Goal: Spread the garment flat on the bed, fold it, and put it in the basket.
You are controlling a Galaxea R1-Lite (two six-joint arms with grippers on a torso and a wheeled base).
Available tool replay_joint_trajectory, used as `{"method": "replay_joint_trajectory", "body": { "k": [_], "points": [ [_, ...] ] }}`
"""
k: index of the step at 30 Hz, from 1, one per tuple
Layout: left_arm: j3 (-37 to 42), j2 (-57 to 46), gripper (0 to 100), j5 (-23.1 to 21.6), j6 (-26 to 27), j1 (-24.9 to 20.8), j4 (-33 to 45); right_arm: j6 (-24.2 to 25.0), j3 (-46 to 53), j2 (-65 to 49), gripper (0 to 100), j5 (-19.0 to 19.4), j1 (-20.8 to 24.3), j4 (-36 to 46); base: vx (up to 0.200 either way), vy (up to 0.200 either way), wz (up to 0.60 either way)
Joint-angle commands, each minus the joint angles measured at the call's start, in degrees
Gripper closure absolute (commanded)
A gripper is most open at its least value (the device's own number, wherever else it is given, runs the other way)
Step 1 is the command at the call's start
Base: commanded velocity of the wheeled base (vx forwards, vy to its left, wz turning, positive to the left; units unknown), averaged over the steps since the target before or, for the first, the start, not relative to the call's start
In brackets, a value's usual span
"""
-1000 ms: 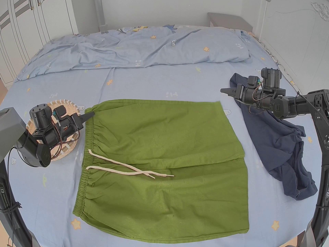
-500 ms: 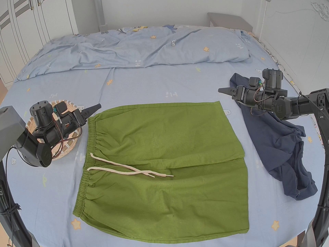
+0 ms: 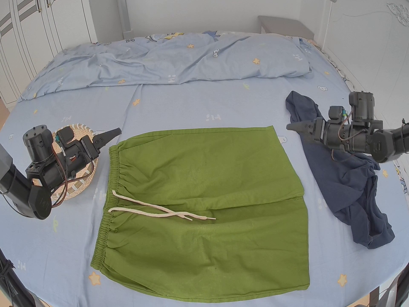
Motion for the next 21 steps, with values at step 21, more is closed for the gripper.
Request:
{"method": "replay_joint_trajectory", "body": {
  "k": [21],
  "points": [
    [41.0, -12.7, 0, -3.6, -4.0, 7.4, 6.2, 0.9, 45.5, -25.6, 0, -0.1, 7.3, -8.5, 0.000, 0.000, 0.00]
  ]
}}
